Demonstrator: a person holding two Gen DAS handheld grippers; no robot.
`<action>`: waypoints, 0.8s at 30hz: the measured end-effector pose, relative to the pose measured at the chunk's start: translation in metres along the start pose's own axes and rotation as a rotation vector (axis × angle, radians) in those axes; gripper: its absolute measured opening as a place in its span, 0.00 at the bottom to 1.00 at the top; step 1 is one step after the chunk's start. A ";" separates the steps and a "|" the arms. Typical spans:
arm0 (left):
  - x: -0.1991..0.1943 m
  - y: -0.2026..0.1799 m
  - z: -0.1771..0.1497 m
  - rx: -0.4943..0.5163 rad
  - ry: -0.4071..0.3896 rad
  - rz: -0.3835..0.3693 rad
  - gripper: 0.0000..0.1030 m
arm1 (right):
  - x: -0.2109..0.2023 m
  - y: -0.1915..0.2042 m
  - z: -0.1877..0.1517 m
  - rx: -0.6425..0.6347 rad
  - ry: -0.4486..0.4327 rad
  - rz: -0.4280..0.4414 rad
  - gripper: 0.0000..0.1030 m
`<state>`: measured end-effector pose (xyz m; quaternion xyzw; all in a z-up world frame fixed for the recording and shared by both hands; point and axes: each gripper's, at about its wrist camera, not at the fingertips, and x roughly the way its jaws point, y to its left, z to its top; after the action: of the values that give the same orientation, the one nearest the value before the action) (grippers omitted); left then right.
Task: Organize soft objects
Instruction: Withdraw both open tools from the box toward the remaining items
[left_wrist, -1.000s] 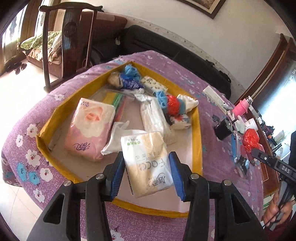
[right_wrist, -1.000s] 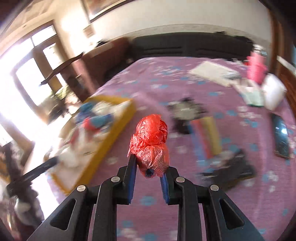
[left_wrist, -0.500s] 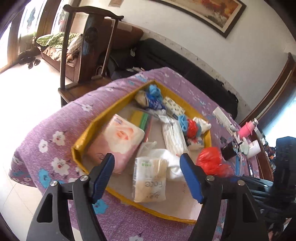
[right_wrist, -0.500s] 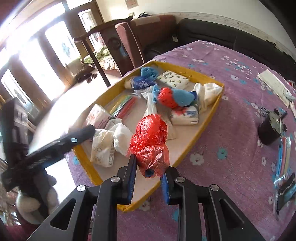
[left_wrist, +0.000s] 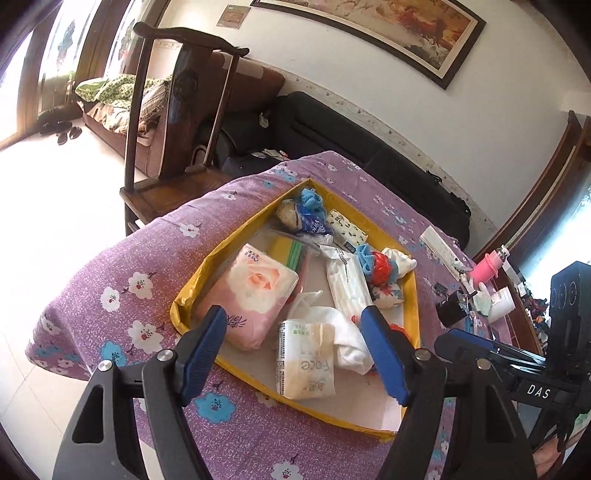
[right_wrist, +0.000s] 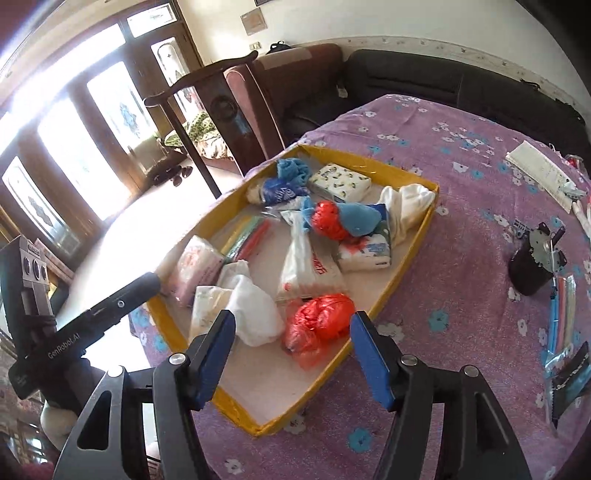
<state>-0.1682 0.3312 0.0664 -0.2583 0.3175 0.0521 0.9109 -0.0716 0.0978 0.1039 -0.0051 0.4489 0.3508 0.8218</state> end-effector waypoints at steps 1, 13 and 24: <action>-0.003 -0.004 -0.001 0.016 -0.006 0.007 0.72 | -0.001 0.001 -0.002 -0.004 -0.009 -0.007 0.68; -0.009 -0.090 -0.030 0.271 -0.007 0.003 0.79 | -0.083 -0.088 -0.078 0.096 -0.158 -0.232 0.77; 0.012 -0.174 -0.074 0.420 0.118 -0.073 0.79 | -0.167 -0.246 -0.127 0.412 -0.271 -0.446 0.87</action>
<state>-0.1549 0.1436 0.0856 -0.0767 0.3646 -0.0636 0.9258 -0.0808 -0.2243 0.0763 0.1100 0.3848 0.0617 0.9143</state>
